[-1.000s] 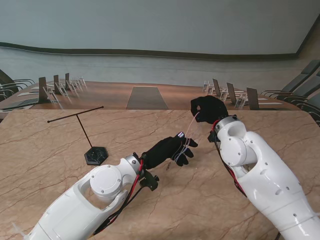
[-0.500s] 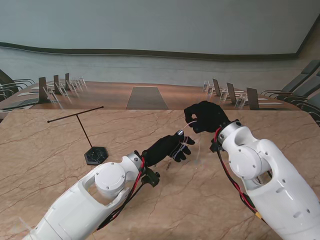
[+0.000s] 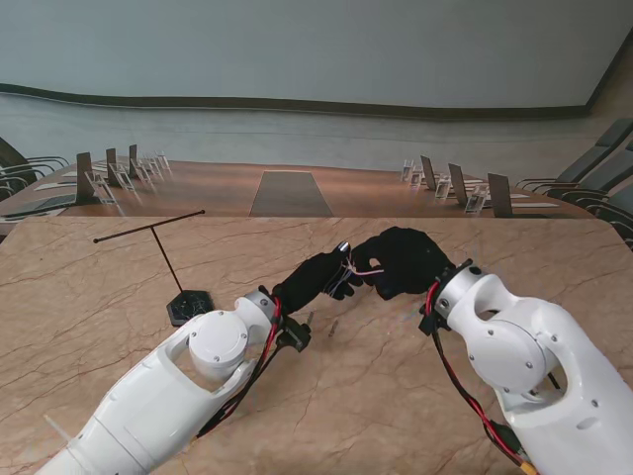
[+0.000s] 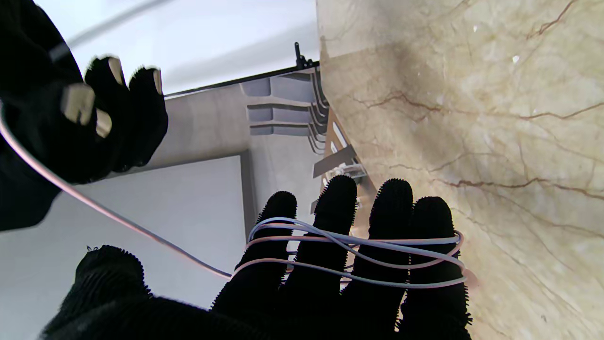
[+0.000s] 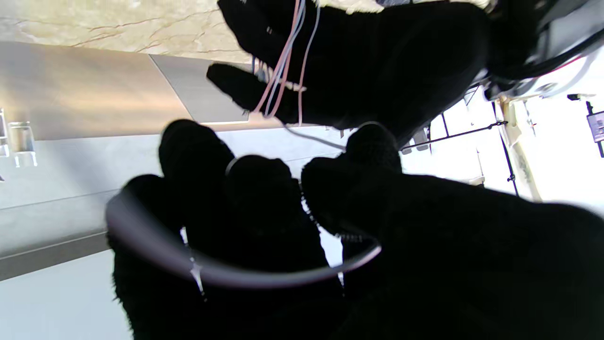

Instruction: Take the wired earphone off the rack, coil the cable and place them on the table

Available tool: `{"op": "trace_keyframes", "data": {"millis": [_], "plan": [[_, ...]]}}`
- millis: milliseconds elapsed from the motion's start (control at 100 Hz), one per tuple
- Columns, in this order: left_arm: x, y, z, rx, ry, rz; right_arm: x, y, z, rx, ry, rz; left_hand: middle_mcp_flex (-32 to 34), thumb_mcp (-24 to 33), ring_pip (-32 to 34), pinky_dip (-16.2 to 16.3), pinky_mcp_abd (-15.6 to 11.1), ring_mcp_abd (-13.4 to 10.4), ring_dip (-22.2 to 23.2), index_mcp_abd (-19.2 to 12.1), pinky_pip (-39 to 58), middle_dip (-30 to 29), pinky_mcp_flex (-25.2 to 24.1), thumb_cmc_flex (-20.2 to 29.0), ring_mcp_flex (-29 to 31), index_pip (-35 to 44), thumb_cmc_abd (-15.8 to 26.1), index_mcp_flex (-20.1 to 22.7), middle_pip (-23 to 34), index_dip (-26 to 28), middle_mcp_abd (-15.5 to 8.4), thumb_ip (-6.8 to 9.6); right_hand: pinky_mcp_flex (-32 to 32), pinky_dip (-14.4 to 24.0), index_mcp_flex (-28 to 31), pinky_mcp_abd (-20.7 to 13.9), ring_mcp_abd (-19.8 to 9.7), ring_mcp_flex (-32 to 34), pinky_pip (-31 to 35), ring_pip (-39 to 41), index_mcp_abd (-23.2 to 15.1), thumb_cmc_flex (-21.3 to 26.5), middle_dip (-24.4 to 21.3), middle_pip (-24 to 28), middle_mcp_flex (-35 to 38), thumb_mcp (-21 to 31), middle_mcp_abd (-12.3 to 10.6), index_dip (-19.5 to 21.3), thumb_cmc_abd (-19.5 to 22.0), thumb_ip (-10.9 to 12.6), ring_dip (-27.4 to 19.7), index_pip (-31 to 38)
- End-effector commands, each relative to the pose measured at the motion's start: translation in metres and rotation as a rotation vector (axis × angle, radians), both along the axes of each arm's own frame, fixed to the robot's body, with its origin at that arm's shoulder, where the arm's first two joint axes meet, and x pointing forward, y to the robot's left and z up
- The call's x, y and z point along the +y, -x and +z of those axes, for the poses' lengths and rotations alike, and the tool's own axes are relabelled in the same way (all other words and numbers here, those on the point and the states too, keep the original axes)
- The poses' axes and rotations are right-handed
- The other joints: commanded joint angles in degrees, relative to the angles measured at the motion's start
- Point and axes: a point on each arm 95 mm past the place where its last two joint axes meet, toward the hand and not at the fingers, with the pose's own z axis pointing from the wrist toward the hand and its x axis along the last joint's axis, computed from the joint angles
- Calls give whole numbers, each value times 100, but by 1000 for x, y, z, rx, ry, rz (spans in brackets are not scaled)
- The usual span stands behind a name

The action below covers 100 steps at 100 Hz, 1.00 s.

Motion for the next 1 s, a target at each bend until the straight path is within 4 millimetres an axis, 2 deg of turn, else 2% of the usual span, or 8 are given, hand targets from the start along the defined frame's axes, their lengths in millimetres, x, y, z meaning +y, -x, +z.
{"op": "trace_keyframes", "data": {"millis": [0,180,450,610,760,850,940,990], "plan": [[0,-3,6,-19,7,1,4,10,-5,10,-1,24,-92,-87,-62,-86,48,-175,-29,-364,-124,-60,-71,-97,-147,-199,28,-71,-110,-62,-178,42,139,149,310,-234,228,461,669,401,213,-342,105,99,125,519,916,164,-310,-142,95,512],[3,-7,14,-51,10,-4,9,22,-27,95,12,17,-111,-81,-134,-158,-39,-193,-45,-435,-249,-84,-138,-78,-181,-207,30,-74,-164,-62,-171,43,137,144,271,-258,174,442,666,393,160,-377,118,100,99,519,875,180,-293,-164,96,503],[3,-2,18,-72,13,-11,23,26,-94,346,-41,-129,-87,-86,-181,-213,-76,-201,-54,-551,-333,-104,-154,-70,-176,-169,20,-43,-206,-20,-162,41,-155,128,210,-304,270,173,557,370,282,-270,96,51,-83,418,1021,164,-149,-249,116,472],[1,0,18,-72,17,-15,30,26,-119,411,-53,-180,-82,-87,-202,-235,-85,-210,-57,-593,-364,-113,-163,-60,-174,-176,17,-53,-235,-9,-173,41,-412,103,158,-399,273,-38,421,244,307,-249,-50,-82,-211,359,1047,17,-184,-337,71,404],[0,1,19,-74,20,-21,30,24,-133,433,-7,-195,-89,-90,-220,-252,-108,-213,-57,-620,-389,-114,-181,-61,-197,-181,12,-75,-250,-1,-174,40,-1195,-83,-503,-1097,-19,-844,60,-127,137,-325,-357,-336,-937,-166,875,-332,168,-526,-21,339],[-1,0,19,-75,25,-22,31,23,-138,445,10,-198,-88,-88,-231,-260,-120,-214,-58,-627,-401,-115,-186,-56,-200,-178,8,-74,-258,6,-167,40,-2039,-470,-1331,-1657,-331,-1851,-571,-674,183,-548,-657,-697,-1897,-816,724,-645,627,-486,-136,128],[-1,1,19,-77,31,-19,30,23,-142,462,64,-187,-249,-83,-483,-439,-409,-456,-163,-653,-764,-147,-504,-13,-525,-172,3,-87,-343,21,-290,37,-2782,-808,-2593,-2220,-842,-3007,-1236,-1263,85,-1175,-743,-984,-3290,-1830,315,-893,1318,-316,-276,-80],[-2,2,18,-87,33,-8,29,23,-144,467,91,-181,-196,-83,-511,-470,-451,-470,-175,-674,-814,-149,-502,3,-513,-158,-12,-55,-343,28,-295,35,-3143,-928,-3262,-2498,-1124,-3514,-1719,-1620,70,-1405,-870,-1198,-4025,-2358,36,-1018,1648,-226,-380,-197]]}}
